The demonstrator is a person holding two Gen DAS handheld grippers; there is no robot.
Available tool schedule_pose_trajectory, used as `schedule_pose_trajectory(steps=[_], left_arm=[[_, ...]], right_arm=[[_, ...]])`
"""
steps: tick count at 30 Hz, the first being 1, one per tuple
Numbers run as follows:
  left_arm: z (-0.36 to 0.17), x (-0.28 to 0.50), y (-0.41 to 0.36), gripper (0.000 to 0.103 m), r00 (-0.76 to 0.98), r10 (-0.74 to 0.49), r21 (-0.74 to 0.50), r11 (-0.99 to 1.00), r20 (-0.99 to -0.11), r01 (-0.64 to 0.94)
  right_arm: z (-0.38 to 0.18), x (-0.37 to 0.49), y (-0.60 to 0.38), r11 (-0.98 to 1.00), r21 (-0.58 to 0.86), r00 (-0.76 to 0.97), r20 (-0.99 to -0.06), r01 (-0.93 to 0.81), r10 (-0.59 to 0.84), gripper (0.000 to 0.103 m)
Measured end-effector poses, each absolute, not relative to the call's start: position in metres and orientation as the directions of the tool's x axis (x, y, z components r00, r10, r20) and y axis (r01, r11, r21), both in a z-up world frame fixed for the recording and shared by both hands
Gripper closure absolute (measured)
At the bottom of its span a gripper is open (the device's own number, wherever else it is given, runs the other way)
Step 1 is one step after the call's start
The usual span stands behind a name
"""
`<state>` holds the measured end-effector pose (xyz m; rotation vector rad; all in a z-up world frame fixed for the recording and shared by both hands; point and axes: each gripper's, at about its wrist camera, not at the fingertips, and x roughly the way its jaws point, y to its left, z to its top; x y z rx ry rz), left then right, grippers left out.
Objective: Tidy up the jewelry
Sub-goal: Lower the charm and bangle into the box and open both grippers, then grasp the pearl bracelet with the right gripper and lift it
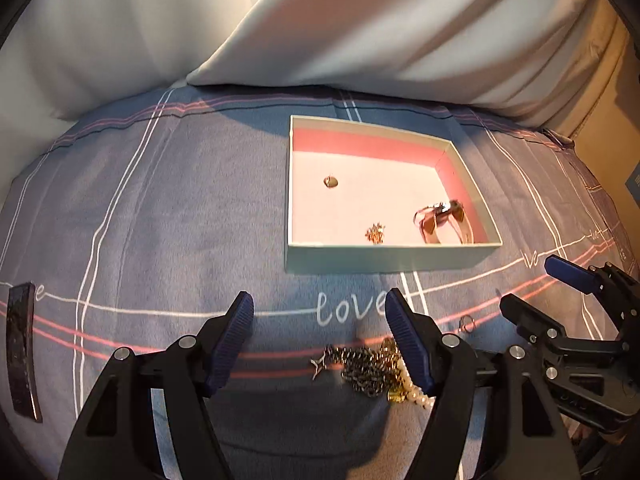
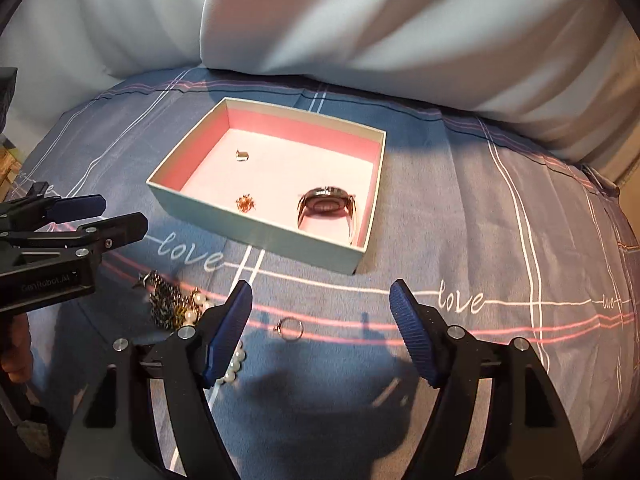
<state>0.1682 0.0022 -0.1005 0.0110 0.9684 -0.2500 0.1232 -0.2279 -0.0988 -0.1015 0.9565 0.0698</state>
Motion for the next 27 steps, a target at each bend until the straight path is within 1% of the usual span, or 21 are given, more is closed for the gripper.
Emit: schedule_pose_trajectory(steps=[5, 7, 12, 14, 17, 20, 22, 25, 27], left_arm=[[-0.130, 0.143, 0.008, 0.037, 0.489, -0.201, -0.104, 0.970, -0.848, 0.219], [-0.136, 0.137, 0.008, 0.039, 0.490, -0.180, -0.077, 0.972, -0.853, 0.223], [-0.139, 0.130, 0.009, 0.040, 0.485, -0.174, -0.066, 0.970, -0.857, 0.232], [-0.139, 0.128, 0.003, 0.040, 0.492, -0.155, -0.032, 0.968, -0.856, 0.249], [-0.139, 0.129, 0.000, 0.040, 0.490, -0.162, -0.038, 0.967, -0.857, 0.253], [-0.140, 0.132, 0.002, 0.040, 0.487, -0.162, -0.046, 0.969, -0.858, 0.241], [-0.140, 0.132, 0.003, 0.041, 0.485, -0.165, -0.053, 0.970, -0.859, 0.235], [-0.140, 0.131, 0.001, 0.041, 0.487, -0.166, -0.050, 0.969, -0.858, 0.242], [-0.141, 0.129, -0.002, 0.041, 0.484, -0.173, -0.048, 0.965, -0.858, 0.259]], right_arm=[[-0.123, 0.100, -0.224, 0.992, -0.054, 0.523, -0.852, -0.118, 0.016, 0.032], [-0.130, 0.096, -0.224, 0.992, -0.048, 0.509, -0.861, -0.120, 0.020, 0.032], [-0.135, 0.093, -0.227, 0.993, -0.051, 0.500, -0.866, -0.104, 0.008, 0.032], [-0.137, 0.093, -0.229, 0.994, -0.052, 0.495, -0.869, -0.100, 0.004, 0.032], [-0.135, 0.096, -0.223, 0.993, -0.023, 0.490, -0.871, -0.117, 0.038, 0.032], [-0.142, 0.106, -0.202, 0.984, -0.068, 0.487, -0.873, -0.165, 0.021, 0.032], [-0.150, 0.114, -0.190, 0.981, -0.070, 0.473, -0.881, -0.181, 0.024, 0.032], [-0.162, 0.118, -0.181, 0.972, -0.134, 0.461, -0.887, -0.191, -0.031, 0.032], [-0.161, 0.115, -0.186, 0.977, -0.121, 0.453, -0.891, -0.177, -0.028, 0.032]])
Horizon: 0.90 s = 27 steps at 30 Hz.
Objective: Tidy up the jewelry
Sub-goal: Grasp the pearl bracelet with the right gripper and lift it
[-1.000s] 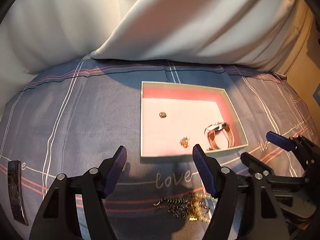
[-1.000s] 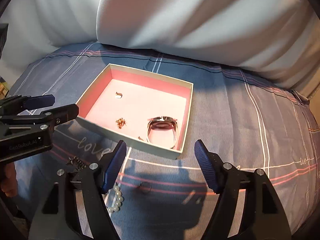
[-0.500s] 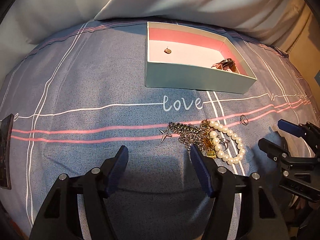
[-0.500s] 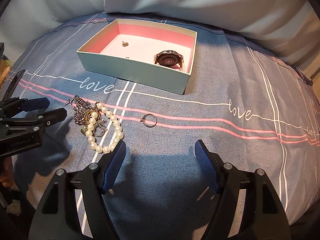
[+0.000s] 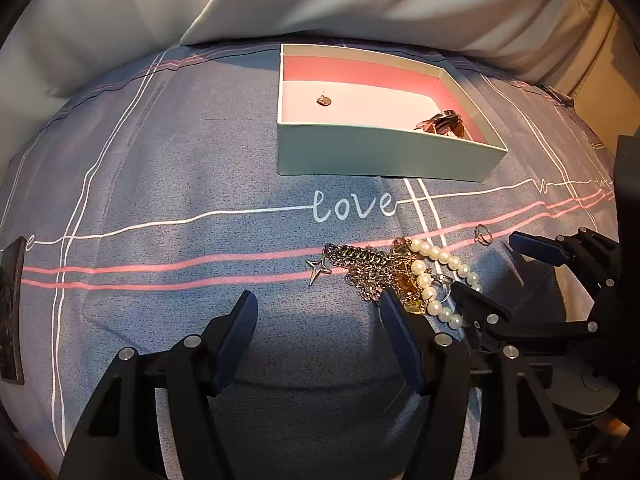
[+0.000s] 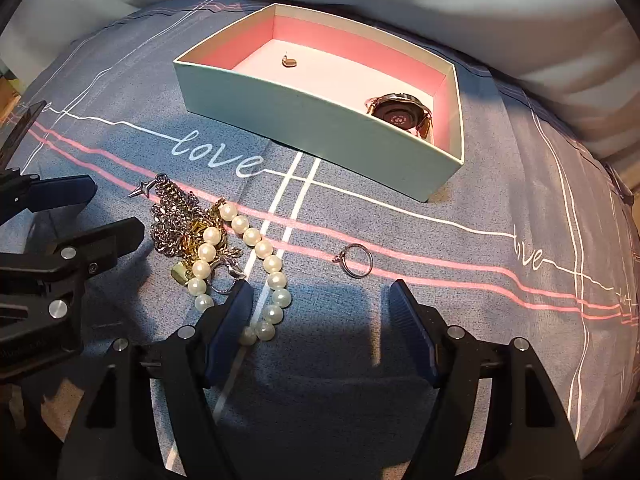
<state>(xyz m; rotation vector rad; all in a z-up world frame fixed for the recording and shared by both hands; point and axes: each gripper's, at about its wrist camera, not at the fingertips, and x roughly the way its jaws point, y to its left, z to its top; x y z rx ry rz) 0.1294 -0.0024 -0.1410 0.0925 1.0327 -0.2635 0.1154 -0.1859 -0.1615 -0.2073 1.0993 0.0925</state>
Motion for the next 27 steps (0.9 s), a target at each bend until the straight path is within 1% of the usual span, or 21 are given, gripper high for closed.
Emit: schedule_pose_trajectory(steps=[3, 5, 7, 10, 13, 15, 16, 17, 19, 23, 25, 27], left_arm=[[-0.143, 0.129, -0.007, 0.041, 0.479, -0.182, -0.052, 0.961, -0.859, 0.272], [-0.143, 0.129, -0.009, 0.041, 0.479, -0.182, -0.049, 0.960, -0.859, 0.276], [-0.143, 0.129, -0.009, 0.041, 0.479, -0.185, -0.054, 0.960, -0.858, 0.275], [-0.143, 0.131, -0.010, 0.041, 0.477, -0.189, -0.059, 0.960, -0.859, 0.274], [-0.141, 0.132, -0.012, 0.041, 0.472, -0.205, -0.076, 0.958, -0.857, 0.278], [-0.139, 0.132, -0.015, 0.041, 0.477, -0.207, -0.073, 0.956, -0.854, 0.283], [-0.139, 0.132, -0.016, 0.041, 0.476, -0.210, -0.075, 0.955, -0.854, 0.286], [-0.138, 0.132, -0.017, 0.041, 0.476, -0.211, -0.076, 0.955, -0.854, 0.286], [-0.138, 0.132, -0.018, 0.041, 0.473, -0.215, -0.080, 0.954, -0.854, 0.288], [-0.138, 0.130, -0.022, 0.041, 0.469, -0.228, -0.086, 0.949, -0.853, 0.304], [-0.136, 0.128, -0.028, 0.041, 0.468, -0.239, -0.085, 0.941, -0.851, 0.327], [-0.136, 0.124, -0.038, 0.041, 0.462, -0.259, -0.085, 0.927, -0.848, 0.364]], right_arm=[[-0.160, 0.111, -0.200, 0.983, -0.100, 0.433, -0.901, -0.151, -0.025, 0.032], [-0.160, 0.109, -0.209, 0.985, -0.122, 0.424, -0.904, -0.121, -0.060, 0.032], [-0.155, 0.106, -0.214, 0.990, -0.082, 0.427, -0.904, -0.114, -0.026, 0.032], [-0.148, 0.102, -0.210, 0.989, 0.002, 0.435, -0.898, -0.146, 0.066, 0.032], [-0.154, 0.100, -0.196, 0.980, 0.005, 0.415, -0.905, -0.201, 0.090, 0.028], [-0.164, 0.100, -0.190, 0.976, 0.009, 0.389, -0.916, -0.216, 0.094, 0.029], [-0.164, 0.098, -0.189, 0.974, 0.018, 0.397, -0.911, -0.226, 0.108, 0.038], [-0.162, 0.097, -0.188, 0.969, 0.046, 0.390, -0.910, -0.243, 0.141, 0.057], [-0.156, 0.097, -0.187, 0.965, 0.051, 0.390, -0.908, -0.256, 0.152, 0.078], [-0.149, 0.095, -0.195, 0.969, 0.075, 0.418, -0.892, -0.237, 0.172, 0.081], [-0.138, 0.092, -0.204, 0.976, 0.055, 0.451, -0.880, -0.212, 0.147, 0.093], [-0.129, 0.091, -0.213, 0.982, 0.028, 0.472, -0.874, -0.188, 0.116, 0.093]])
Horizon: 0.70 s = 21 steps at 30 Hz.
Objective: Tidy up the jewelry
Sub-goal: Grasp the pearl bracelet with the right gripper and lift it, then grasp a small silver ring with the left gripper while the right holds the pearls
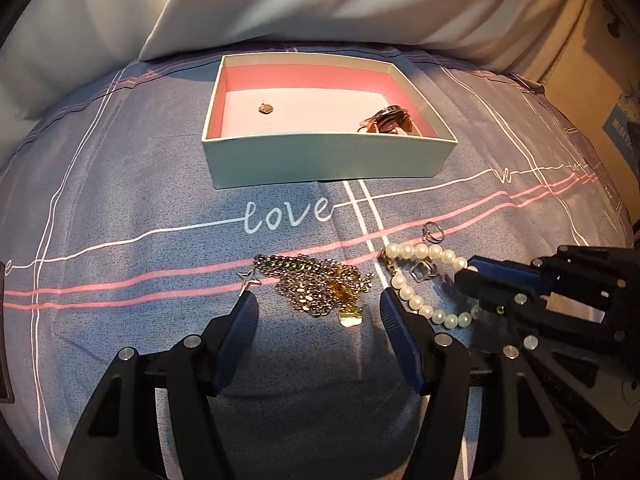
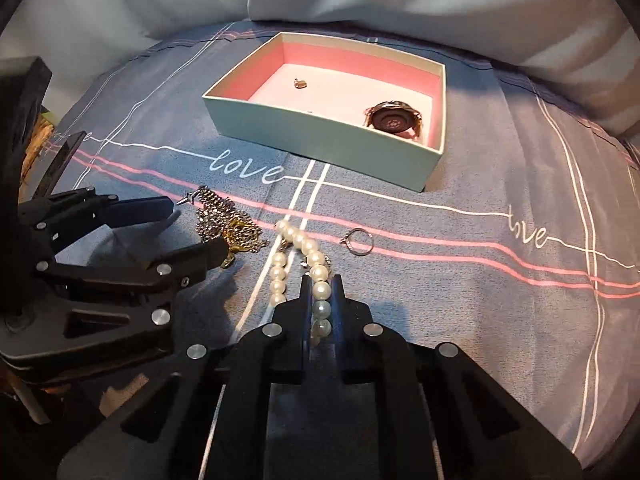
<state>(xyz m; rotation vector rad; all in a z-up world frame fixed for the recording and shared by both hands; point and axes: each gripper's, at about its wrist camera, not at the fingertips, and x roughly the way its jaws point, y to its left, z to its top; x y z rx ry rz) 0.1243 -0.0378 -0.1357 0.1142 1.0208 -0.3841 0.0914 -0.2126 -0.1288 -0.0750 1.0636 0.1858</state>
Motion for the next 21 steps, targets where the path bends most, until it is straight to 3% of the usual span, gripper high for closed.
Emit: schedule_pose_trajectory(steps=[13, 21], left_arm=[[-0.138, 0.122, -0.096, 0.041, 0.418, -0.354, -0.108, 0.854, -0.837, 0.508], [-0.146, 0.135, -0.115, 0.041, 0.417, -0.333, -0.078, 0.850, -0.846, 0.521]], right_arm=[[-0.105, 0.074, -0.258, 0.998, -0.013, 0.579, -0.815, -0.057, 0.022, 0.093], [-0.091, 0.074, -0.266, 0.999, -0.031, 0.617, -0.787, -0.029, -0.006, 0.093]])
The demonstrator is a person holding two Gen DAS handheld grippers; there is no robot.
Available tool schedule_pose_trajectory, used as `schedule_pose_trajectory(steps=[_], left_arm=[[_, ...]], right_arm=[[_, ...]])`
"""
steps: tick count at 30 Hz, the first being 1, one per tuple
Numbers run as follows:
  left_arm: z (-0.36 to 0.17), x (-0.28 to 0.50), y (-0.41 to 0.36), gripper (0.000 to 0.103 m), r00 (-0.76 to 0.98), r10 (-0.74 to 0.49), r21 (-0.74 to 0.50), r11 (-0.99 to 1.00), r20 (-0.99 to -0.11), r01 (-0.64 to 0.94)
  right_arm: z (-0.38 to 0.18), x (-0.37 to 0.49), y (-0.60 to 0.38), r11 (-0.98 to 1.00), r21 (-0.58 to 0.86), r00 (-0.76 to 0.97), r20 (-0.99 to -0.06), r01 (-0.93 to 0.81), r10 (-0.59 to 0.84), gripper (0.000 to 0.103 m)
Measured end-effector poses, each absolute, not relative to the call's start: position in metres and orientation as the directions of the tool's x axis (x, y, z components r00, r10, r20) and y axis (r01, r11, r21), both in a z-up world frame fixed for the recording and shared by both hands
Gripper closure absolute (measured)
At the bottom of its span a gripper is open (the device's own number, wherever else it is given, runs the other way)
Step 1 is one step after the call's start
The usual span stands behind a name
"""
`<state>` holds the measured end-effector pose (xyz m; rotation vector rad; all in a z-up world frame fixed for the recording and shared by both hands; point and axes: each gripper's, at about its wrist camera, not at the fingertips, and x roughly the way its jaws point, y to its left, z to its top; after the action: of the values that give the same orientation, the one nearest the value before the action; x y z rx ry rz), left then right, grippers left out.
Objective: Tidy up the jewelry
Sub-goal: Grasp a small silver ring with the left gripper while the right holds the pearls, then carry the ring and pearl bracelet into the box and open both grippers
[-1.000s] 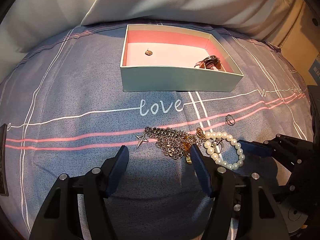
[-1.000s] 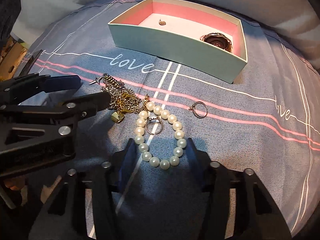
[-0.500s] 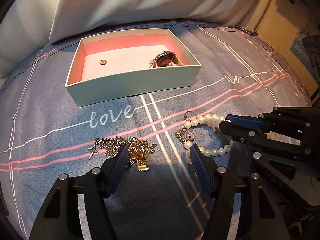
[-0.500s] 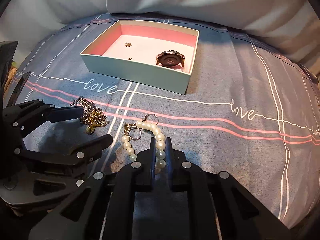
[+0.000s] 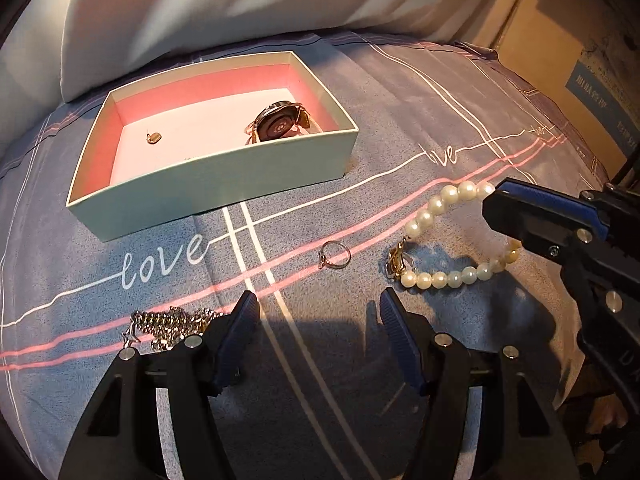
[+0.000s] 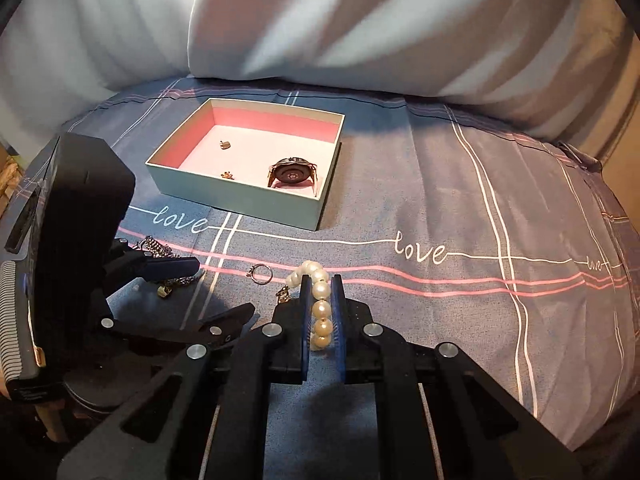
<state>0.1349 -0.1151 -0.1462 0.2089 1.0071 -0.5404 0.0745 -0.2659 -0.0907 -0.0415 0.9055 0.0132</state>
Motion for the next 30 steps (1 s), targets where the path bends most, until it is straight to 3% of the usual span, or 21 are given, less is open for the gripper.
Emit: schedule_pose_trajectory(steps=[3, 5, 8, 19, 30], left_arm=[[-0.151, 0.145, -0.133, 0.054, 0.420, -0.321, -0.043, 0.833, -0.849, 0.551], [-0.159, 0.151, -0.143, 0.072, 0.417, -0.303, -0.018, 0.825, -0.857, 0.564], [-0.161, 0.153, -0.145, 0.084, 0.446, -0.288, 0.018, 0.824, -0.847, 0.567], [-0.117, 0.148, -0.097, 0.084, 0.497, -0.289, -0.032, 0.886, -0.818, 0.462], [-0.027, 0.179, -0.058, 0.084, 0.639, -0.276, -0.057, 0.938, -0.717, 0.342]], right_arm=[[-0.104, 0.077, -0.274, 0.999, -0.034, 0.580, -0.814, -0.003, -0.026, 0.093], [-0.110, 0.076, -0.277, 1.000, -0.009, 0.567, -0.824, 0.005, -0.011, 0.093], [-0.109, 0.074, -0.276, 1.000, 0.007, 0.575, -0.818, -0.008, 0.010, 0.093], [-0.084, 0.088, -0.232, 0.992, -0.006, 0.621, -0.780, -0.128, 0.075, 0.093], [-0.009, 0.137, -0.210, 0.988, -0.060, 0.746, -0.662, -0.145, 0.069, 0.093]])
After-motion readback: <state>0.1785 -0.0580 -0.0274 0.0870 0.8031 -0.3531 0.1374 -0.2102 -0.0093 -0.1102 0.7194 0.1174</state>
